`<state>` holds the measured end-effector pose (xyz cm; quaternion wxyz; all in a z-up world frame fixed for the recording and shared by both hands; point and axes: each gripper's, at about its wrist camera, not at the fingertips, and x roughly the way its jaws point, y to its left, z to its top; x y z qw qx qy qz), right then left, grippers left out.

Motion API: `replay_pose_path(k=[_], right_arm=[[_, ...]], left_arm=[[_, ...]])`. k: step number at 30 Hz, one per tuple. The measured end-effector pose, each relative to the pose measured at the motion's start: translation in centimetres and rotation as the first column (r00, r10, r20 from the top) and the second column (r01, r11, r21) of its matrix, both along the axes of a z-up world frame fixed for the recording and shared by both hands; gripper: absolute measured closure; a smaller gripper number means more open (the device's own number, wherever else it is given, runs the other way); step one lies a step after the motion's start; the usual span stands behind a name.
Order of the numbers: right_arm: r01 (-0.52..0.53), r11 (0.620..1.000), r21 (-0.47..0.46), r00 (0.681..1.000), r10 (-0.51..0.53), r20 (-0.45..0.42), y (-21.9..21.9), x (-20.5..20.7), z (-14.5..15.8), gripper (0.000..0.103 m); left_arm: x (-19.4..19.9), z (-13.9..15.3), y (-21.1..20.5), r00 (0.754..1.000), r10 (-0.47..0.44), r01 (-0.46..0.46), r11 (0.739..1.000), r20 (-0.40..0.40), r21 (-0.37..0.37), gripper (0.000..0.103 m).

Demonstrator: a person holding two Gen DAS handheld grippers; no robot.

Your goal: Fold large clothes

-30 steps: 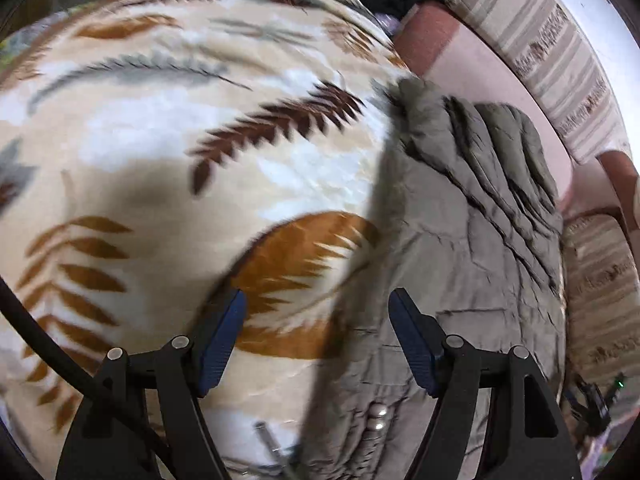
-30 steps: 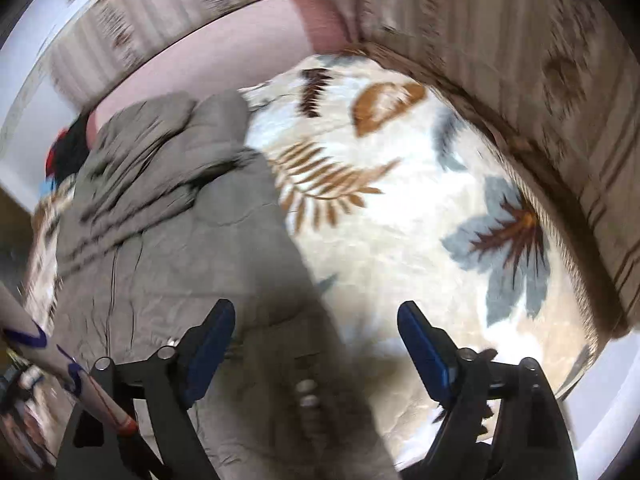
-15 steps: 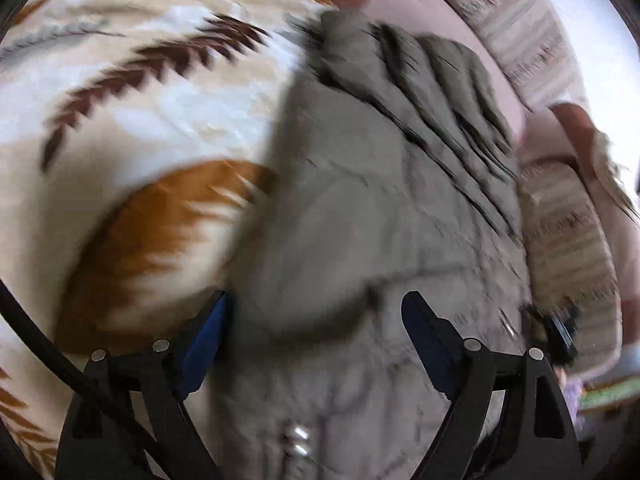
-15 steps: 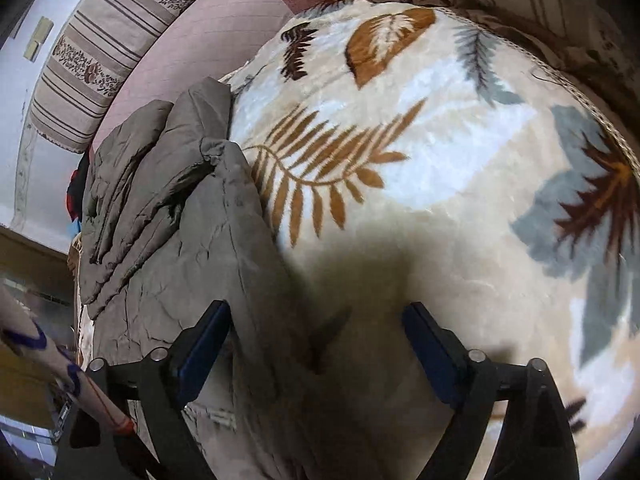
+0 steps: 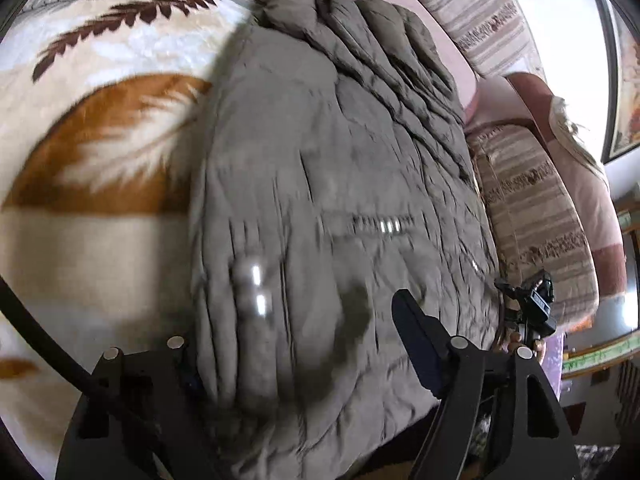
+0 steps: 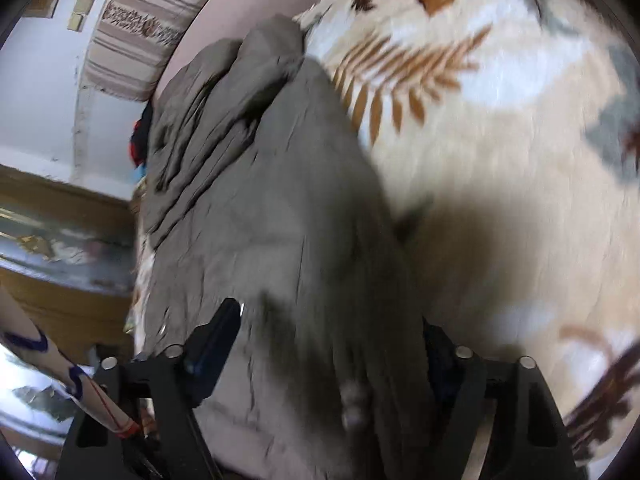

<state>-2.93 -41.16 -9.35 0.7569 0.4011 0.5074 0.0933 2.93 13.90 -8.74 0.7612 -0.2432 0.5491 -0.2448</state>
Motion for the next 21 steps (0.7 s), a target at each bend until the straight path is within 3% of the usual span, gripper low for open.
replay_pose_path(k=[2,7,21], right_arm=[[-0.003,1.000,0.030,1.000,0.003,-0.001,0.3,-1.4,-0.2,0.033],[-0.012,0.997,0.081,1.000,0.012,-0.011,1.2,-3.0,-1.1,0.036],[0.017,0.971,0.237,0.999,-0.027,0.043,1.4,-4.3,-2.8,0.036]], left_arm=[[-1.0,-0.1,-0.4,1.000,-0.027,0.027,1.000,0.004,-0.011,0.030],[-1.6,-0.3,-1.2,0.997,-0.072,0.072,0.997,0.008,0.002,0.030],[-0.6,-1.4,-1.2,1.000,-0.005,0.004,0.999,-0.021,-0.048,0.030]])
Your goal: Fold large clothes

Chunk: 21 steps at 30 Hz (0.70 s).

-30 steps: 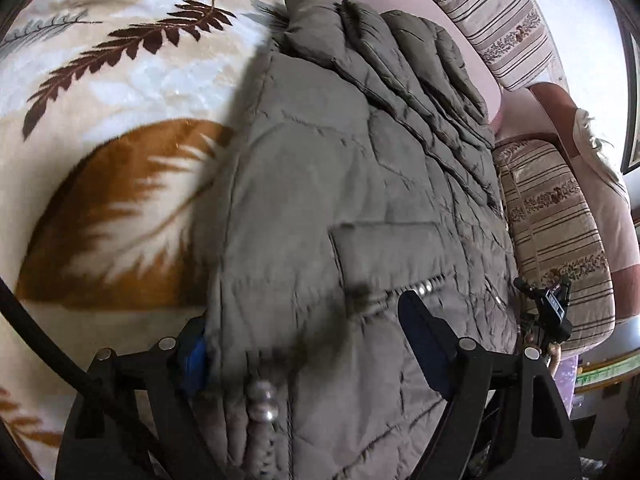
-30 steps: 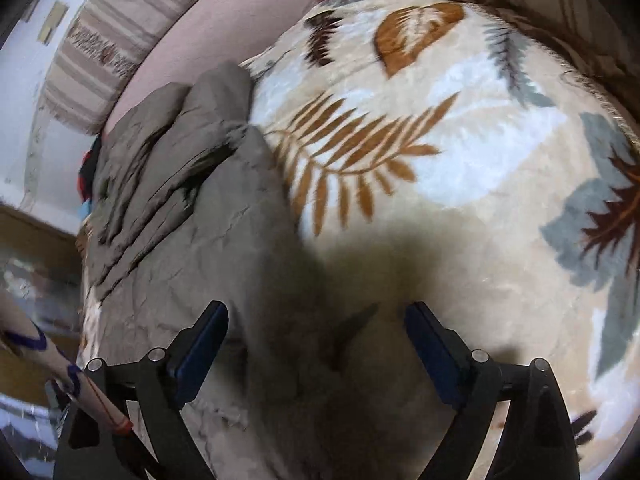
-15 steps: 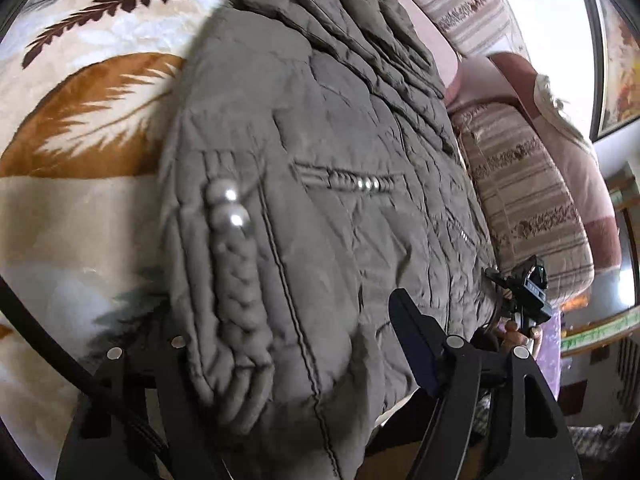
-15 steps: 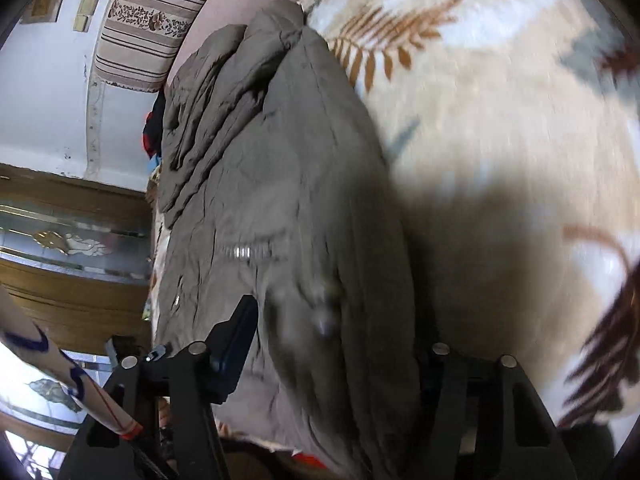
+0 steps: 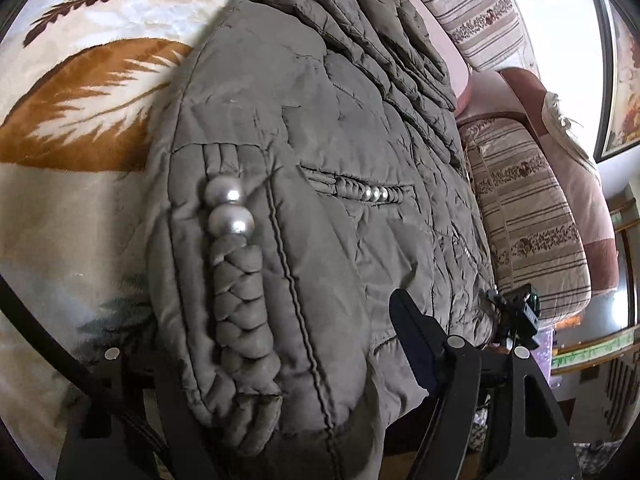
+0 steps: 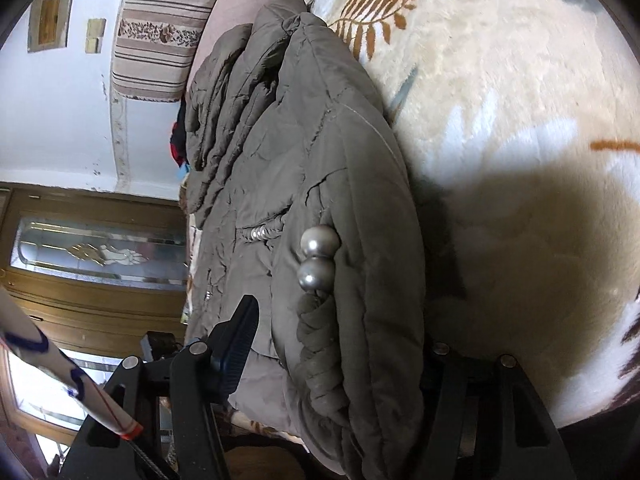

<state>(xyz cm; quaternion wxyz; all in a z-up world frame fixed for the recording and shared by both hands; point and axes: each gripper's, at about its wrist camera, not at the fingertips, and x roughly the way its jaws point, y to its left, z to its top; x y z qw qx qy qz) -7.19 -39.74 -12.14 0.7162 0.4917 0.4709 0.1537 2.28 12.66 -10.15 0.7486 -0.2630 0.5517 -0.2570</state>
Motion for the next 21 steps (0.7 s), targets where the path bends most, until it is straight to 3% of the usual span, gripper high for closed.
replay_pose_path(k=[5,8,14,17,21], right_arm=[[-0.045,0.999,0.023,0.999,0.046,-0.011,1.1,-1.4,-0.5,0.046],[-0.057,0.998,0.008,0.998,0.057,-0.018,1.9,-2.0,-0.6,0.052],[-0.049,0.998,-0.038,0.999,0.048,-0.025,2.4,-1.9,0.1,0.052],[-0.048,0.998,-0.049,0.999,0.047,-0.026,3.2,-1.6,0.6,0.052],[-0.049,0.996,-0.076,0.998,0.046,-0.039,4.5,-0.7,1.0,0.052]], left_arm=[[-0.2,0.3,-0.3,1.000,-0.010,0.010,1.000,0.005,0.008,0.030],[-0.5,0.4,-0.2,1.000,-0.020,0.019,1.000,0.008,0.018,0.036],[-0.7,0.0,0.5,1.000,0.028,-0.028,0.999,-0.008,-0.039,0.036],[-0.9,0.1,0.0,0.999,0.034,-0.034,0.999,0.002,-0.041,0.028],[-1.1,0.6,-1.1,0.999,0.043,-0.043,0.998,0.013,0.034,0.028]])
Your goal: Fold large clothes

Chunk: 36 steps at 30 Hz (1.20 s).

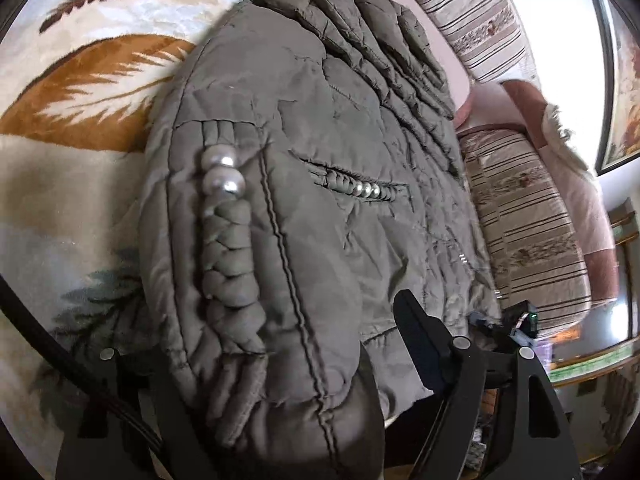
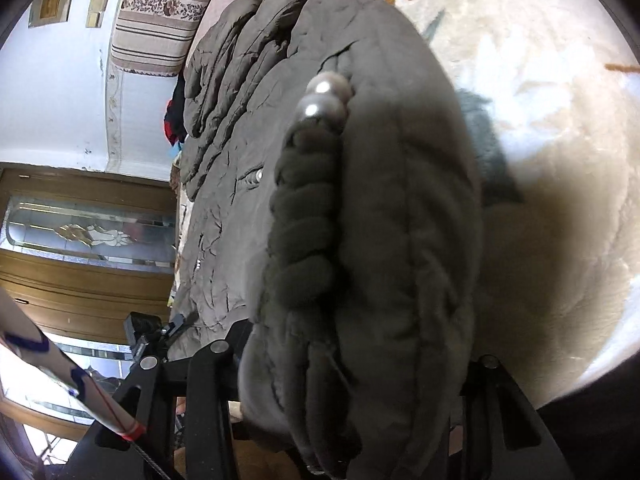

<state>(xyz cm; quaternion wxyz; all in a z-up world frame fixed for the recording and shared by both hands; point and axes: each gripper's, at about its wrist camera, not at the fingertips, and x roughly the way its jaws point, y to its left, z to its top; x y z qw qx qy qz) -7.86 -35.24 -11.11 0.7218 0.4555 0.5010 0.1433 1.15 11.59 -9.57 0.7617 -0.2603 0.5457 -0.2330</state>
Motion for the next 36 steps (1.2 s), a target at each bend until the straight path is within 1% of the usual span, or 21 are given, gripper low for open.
replay_pose_path(k=[1,2,3,4,5,7,9,11,14,15,16,18,20,22,24,26,28,31,36], right_arm=[[0.006,1.000,-0.007,1.000,-0.006,-0.005,0.0,-0.1,-0.1,0.052],[0.018,1.000,-0.019,1.000,-0.019,-0.011,0.2,-0.1,0.1,0.052],[0.026,0.999,-0.034,1.000,-0.026,-0.013,0.3,-0.1,0.2,0.053],[0.036,0.997,-0.073,0.999,-0.038,-0.018,0.5,-0.1,0.7,0.061],[0.040,0.995,-0.095,0.999,-0.042,-0.019,0.7,0.3,1.0,0.069],[0.048,0.991,-0.127,0.999,-0.049,-0.002,0.8,0.2,2.2,0.075],[0.055,0.988,-0.147,0.998,-0.051,0.029,1.0,0.0,3.6,0.079],[0.065,0.987,-0.144,0.996,-0.055,0.071,0.9,-0.7,5.3,0.081],[0.054,0.989,-0.140,0.992,-0.038,0.117,1.0,-1.9,7.7,0.083],[0.045,0.989,-0.144,0.992,-0.026,0.126,1.1,-2.3,8.4,0.083],[0.032,0.988,-0.150,0.991,-0.012,0.135,1.3,-2.8,9.0,0.083],[0.008,0.987,-0.163,0.989,0.016,0.147,2.0,-3.9,9.8,0.083],[-0.011,0.983,-0.181,0.989,0.036,0.140,2.5,-4.9,9.7,0.083],[-0.013,0.978,-0.206,0.993,0.037,0.114,2.9,-5.1,9.0,0.083],[-0.005,0.980,-0.197,0.995,0.025,0.098,2.5,-4.4,8.5,0.083],[-0.004,0.979,-0.206,0.994,0.026,0.104,2.0,-3.9,8.7,0.083],[-0.007,0.976,-0.218,0.991,0.036,0.126,1.8,-3.4,9.8,0.083],[-0.010,0.973,-0.233,0.984,0.051,0.168,1.4,-2.3,11.6,0.083],[0.001,0.970,-0.243,0.968,0.061,0.245,1.4,0.6,15.2,0.083]], left_arm=[[0.0,0.2,-0.3,1.000,0.004,-0.004,0.999,-0.003,0.045,0.044],[0.1,0.4,-0.6,1.000,0.009,-0.008,0.992,-0.013,0.127,0.054],[0.1,0.5,-0.7,1.000,0.008,-0.005,0.987,-0.018,0.161,0.065],[0.2,0.8,-0.7,1.000,0.010,-0.006,0.985,-0.024,0.170,0.071],[0.2,1.1,-0.5,0.999,0.016,-0.011,0.987,-0.030,0.160,0.073],[0.0,1.9,-0.4,1.000,0.017,-0.013,0.986,-0.021,0.167,0.081],[-0.5,3.3,-0.5,1.000,0.009,-0.010,0.984,0.003,0.180,0.083],[-1.3,4.7,-0.3,1.000,-0.005,0.001,0.982,0.026,0.187,0.085],[-2.8,6.3,0.3,0.998,-0.035,0.027,0.985,0.044,0.173,0.087],[-3.3,6.6,0.4,0.998,-0.048,0.038,0.983,0.050,0.181,0.087],[-3.5,6.7,0.3,0.997,-0.057,0.045,0.980,0.054,0.192,0.087],[-4.5,6.7,0.3,0.995,-0.079,0.062,0.967,0.062,0.249,0.087],[-4.6,6.4,0.2,0.994,-0.088,0.068,0.956,0.058,0.285,0.087],[-3.7,6.3,-0.1,0.995,-0.084,0.065,0.955,0.053,0.289,0.087],[-3.0,6.6,-0.4,0.995,-0.078,0.058,0.955,0.058,0.292,0.087],[-2.4,7.7,-0.9,0.993,-0.081,0.050,0.951,0.089,0.306,0.087],[-2.2,8.8,-1.1,0.990,-0.082,0.043,0.950,0.114,0.308,0.087],[-1.2,10.6,-0.9,0.987,-0.068,0.022,0.957,0.149,0.290,0.087],[2.1,13.2,-1.5,0.982,-0.027,-0.020,0.969,0.186,0.247,0.087]])
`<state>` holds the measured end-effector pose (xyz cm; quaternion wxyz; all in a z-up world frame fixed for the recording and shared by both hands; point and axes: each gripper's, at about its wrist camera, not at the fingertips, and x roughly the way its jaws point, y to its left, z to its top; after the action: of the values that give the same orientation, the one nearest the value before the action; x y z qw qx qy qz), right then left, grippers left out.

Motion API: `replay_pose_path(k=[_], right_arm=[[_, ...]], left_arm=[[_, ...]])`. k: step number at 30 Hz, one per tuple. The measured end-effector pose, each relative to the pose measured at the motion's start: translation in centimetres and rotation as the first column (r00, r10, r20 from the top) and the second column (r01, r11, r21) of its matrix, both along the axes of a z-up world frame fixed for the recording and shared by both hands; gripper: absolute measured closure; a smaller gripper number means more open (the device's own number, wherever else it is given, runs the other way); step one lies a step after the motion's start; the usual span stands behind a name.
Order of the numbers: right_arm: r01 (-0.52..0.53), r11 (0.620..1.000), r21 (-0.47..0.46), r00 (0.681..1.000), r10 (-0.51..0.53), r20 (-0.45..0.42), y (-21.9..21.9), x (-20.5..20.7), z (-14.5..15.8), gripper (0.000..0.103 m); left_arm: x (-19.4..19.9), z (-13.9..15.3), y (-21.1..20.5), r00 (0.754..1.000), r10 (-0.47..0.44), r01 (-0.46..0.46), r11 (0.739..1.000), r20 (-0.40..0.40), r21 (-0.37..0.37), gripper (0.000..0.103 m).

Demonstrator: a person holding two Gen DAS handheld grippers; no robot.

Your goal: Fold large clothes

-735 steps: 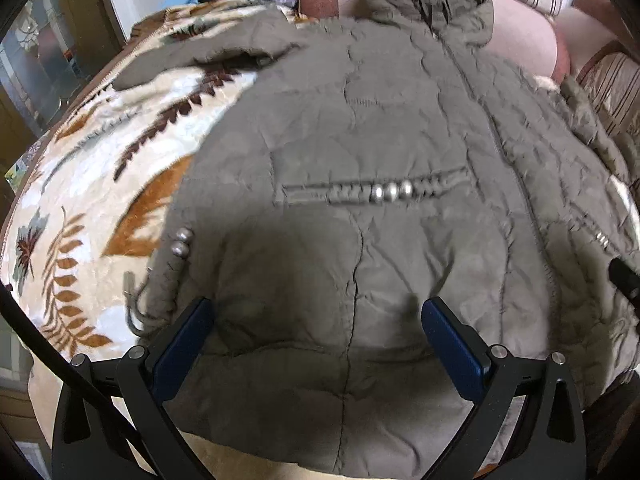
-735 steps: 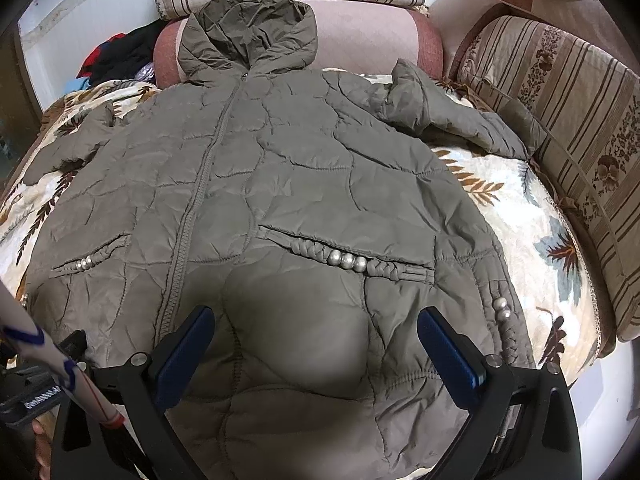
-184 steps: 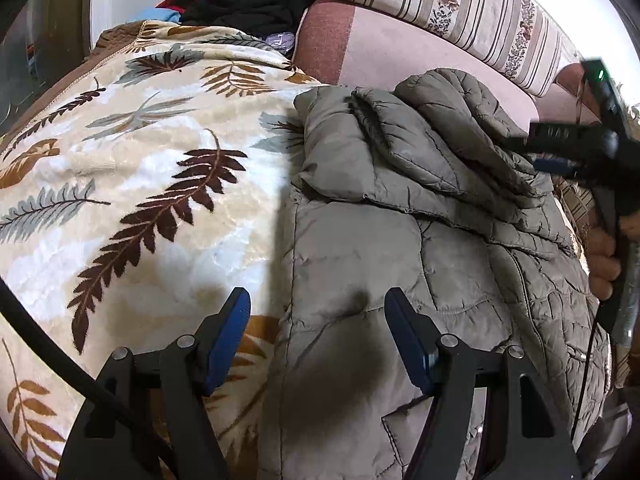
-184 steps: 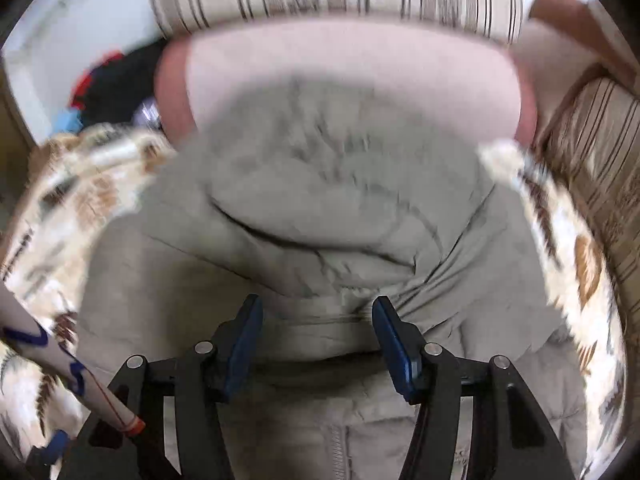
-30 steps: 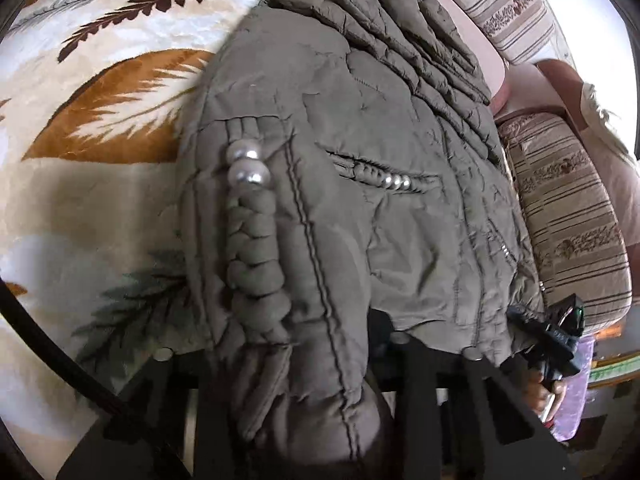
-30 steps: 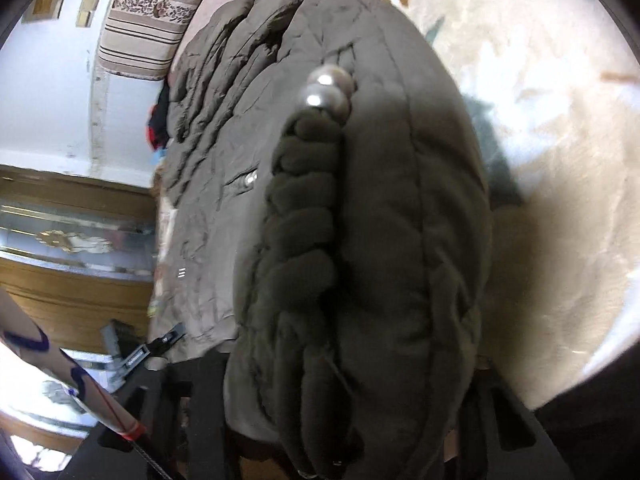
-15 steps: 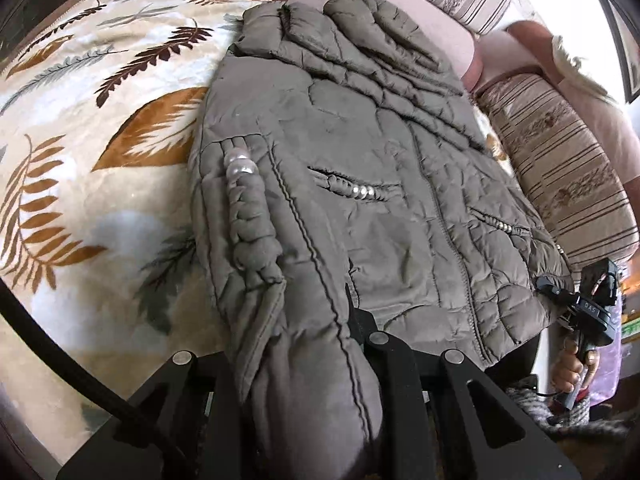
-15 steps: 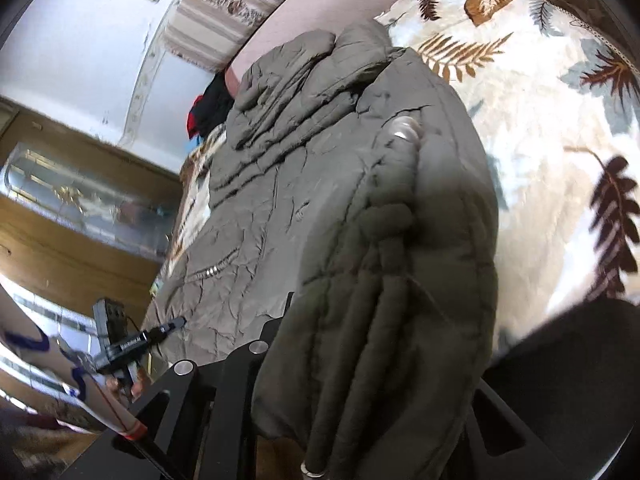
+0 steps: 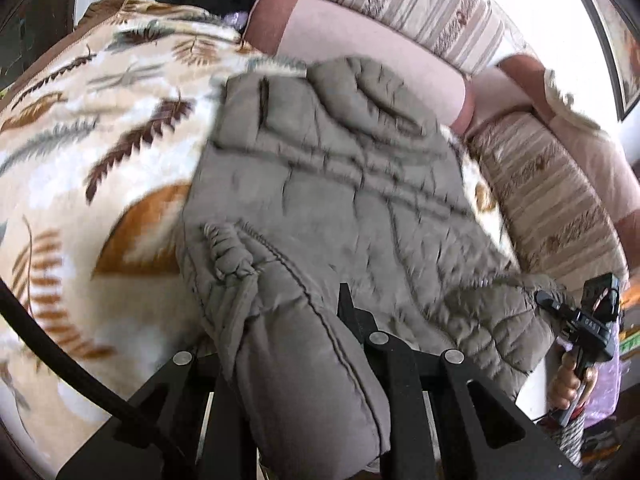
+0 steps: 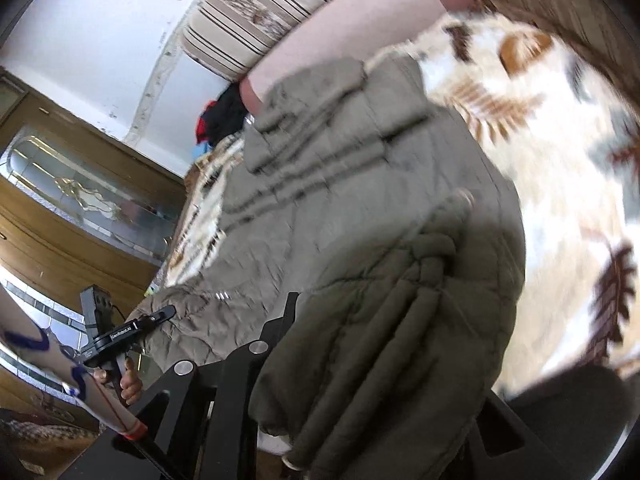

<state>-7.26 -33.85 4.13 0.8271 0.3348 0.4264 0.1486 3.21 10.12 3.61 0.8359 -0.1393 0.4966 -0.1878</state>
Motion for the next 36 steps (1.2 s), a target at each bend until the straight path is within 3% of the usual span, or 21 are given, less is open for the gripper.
replay_pose_path(k=[7,14,19,26,32,36], right_arm=[[0.014,1.000,-0.020,0.993,-0.011,0.116,0.2,6.8,5.7,0.084],[0.081,0.996,-0.043,0.988,-0.075,0.136,-0.7,14.8,8.6,0.083],[0.132,0.989,-0.073,0.989,-0.125,0.084,-1.8,22.2,7.0,0.083],[0.209,0.958,-0.198,0.976,-0.217,-0.024,-3.1,30.8,1.6,0.081],[0.217,0.935,-0.282,0.966,-0.248,-0.079,-3.4,35.0,-2.1,0.080],[0.218,0.936,-0.277,0.959,-0.259,-0.117,-3.6,36.1,-3.3,0.078]], left_arm=[[6.5,4.9,-0.5,0.995,0.060,-0.060,0.998,0.083,-0.008,0.086],[14.6,7.3,-1.4,0.992,0.091,-0.092,0.996,0.091,0.005,0.086],[21.9,6.0,-2.2,0.990,0.136,-0.137,0.990,0.034,0.028,0.085],[31.0,0.5,-3.2,0.978,0.194,-0.186,0.978,-0.076,0.099,0.082],[34.3,-2.7,-4.9,0.974,0.209,-0.197,0.972,-0.089,0.127,0.080],[34.0,-2.2,-4.4,0.975,0.199,-0.193,0.979,-0.096,0.071,0.075]])
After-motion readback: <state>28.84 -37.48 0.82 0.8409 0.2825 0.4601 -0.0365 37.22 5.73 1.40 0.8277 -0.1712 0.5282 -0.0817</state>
